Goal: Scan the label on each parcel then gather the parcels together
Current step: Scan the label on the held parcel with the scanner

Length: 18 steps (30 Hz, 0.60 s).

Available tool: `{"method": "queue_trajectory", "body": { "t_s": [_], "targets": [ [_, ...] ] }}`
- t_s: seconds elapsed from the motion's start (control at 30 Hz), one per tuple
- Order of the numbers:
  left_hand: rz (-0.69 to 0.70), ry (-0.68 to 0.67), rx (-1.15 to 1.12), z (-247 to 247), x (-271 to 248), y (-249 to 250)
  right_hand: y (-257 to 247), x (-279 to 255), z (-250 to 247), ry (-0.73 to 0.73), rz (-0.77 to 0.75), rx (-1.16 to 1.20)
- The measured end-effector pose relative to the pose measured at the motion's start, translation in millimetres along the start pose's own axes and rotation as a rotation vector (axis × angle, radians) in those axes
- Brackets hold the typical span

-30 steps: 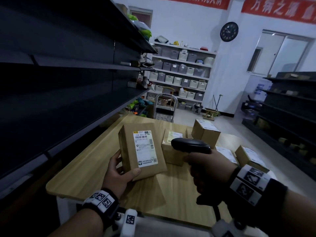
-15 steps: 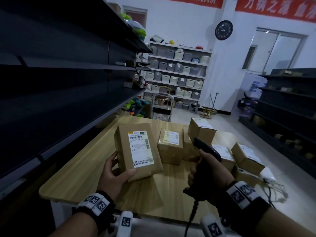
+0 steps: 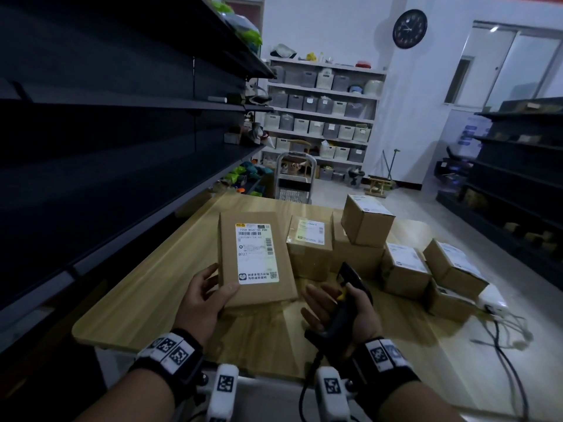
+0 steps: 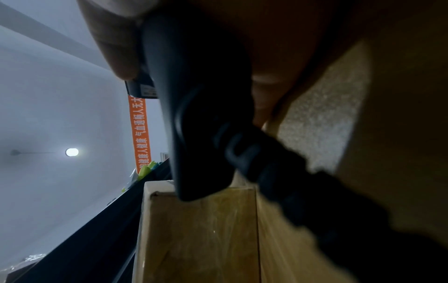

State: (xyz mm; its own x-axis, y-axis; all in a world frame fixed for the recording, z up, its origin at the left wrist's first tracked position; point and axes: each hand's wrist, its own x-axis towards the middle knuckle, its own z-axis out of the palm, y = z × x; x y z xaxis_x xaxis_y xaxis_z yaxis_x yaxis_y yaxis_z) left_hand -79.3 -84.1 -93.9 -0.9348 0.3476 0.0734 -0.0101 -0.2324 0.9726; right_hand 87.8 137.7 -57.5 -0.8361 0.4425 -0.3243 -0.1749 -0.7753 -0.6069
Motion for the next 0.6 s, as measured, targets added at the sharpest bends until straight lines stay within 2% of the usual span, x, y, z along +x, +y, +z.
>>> {"method": "queue_trajectory", "body": {
  "t_s": [0.17,0.33,0.5,0.6],
  "targets": [
    [-0.027,-0.010,-0.054,-2,2,-3,1,3,-4,-0.010,-0.009,0.026],
    [-0.138,0.038,-0.259,4,8,-1,-6,7,-8,-0.001,-0.009,0.118],
    [-0.170,0.001,-0.326,17,19,20,-11,8,-9,0.074,0.008,0.167],
    [-0.153,-0.095,-0.250,45,36,51,-13,14,-12,0.147,-0.004,0.199]
  ]
}}
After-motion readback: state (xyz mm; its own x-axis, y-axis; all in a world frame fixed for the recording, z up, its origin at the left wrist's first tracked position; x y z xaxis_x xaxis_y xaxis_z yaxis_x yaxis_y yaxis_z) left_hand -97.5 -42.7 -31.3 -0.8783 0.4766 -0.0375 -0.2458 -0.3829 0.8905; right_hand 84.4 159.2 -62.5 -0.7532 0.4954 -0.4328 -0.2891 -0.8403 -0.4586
